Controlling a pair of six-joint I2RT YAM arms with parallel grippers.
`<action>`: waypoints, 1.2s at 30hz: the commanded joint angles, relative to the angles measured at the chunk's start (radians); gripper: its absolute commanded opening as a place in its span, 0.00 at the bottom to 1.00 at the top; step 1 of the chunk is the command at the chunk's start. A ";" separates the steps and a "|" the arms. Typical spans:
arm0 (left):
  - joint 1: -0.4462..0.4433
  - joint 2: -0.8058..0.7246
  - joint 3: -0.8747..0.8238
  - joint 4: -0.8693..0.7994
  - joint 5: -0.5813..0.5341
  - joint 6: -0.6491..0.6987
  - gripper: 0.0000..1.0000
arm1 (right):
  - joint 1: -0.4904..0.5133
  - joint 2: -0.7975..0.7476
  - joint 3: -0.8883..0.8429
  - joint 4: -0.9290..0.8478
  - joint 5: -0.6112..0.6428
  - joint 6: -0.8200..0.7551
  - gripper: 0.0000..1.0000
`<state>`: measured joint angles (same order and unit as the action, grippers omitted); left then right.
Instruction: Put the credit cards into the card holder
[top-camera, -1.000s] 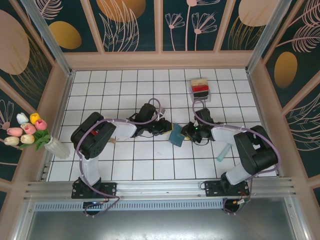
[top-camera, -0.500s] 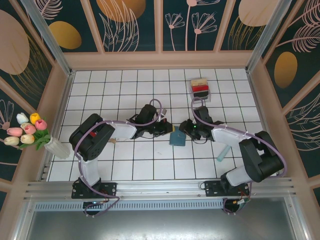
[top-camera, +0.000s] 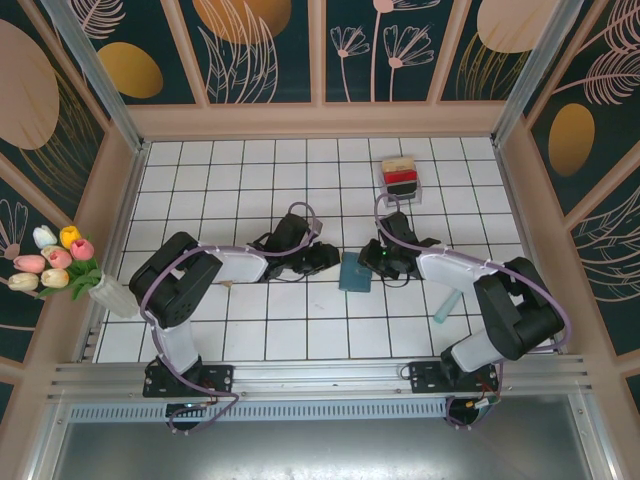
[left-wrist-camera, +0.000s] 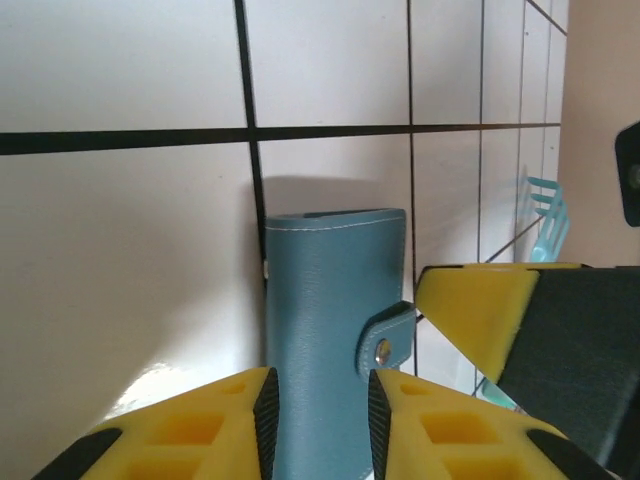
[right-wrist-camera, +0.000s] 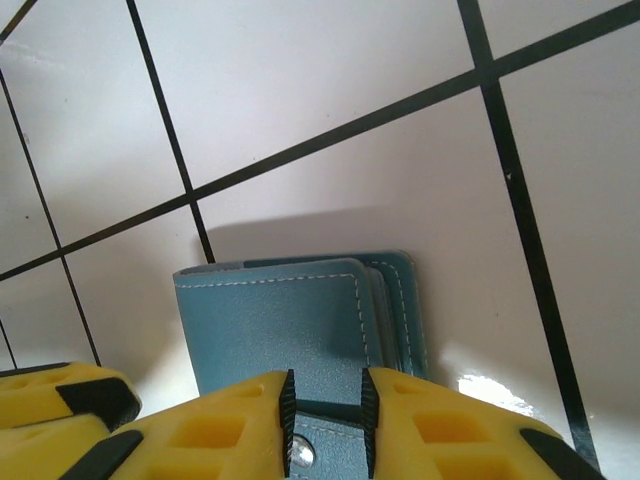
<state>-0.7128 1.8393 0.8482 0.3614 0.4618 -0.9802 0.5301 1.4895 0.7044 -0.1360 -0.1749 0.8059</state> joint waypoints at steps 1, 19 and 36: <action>-0.001 0.033 0.042 -0.034 0.000 0.016 0.38 | -0.005 0.022 -0.010 -0.025 -0.007 -0.012 0.27; -0.003 0.118 0.118 -0.054 0.117 0.035 0.51 | -0.024 0.106 -0.111 0.020 0.005 0.027 0.18; -0.013 0.123 0.138 0.021 0.185 -0.005 0.22 | -0.039 0.091 -0.125 0.063 -0.036 0.028 0.19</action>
<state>-0.7013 1.9713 0.9714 0.3096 0.5922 -0.9829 0.4915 1.5345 0.6254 0.0193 -0.2287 0.8219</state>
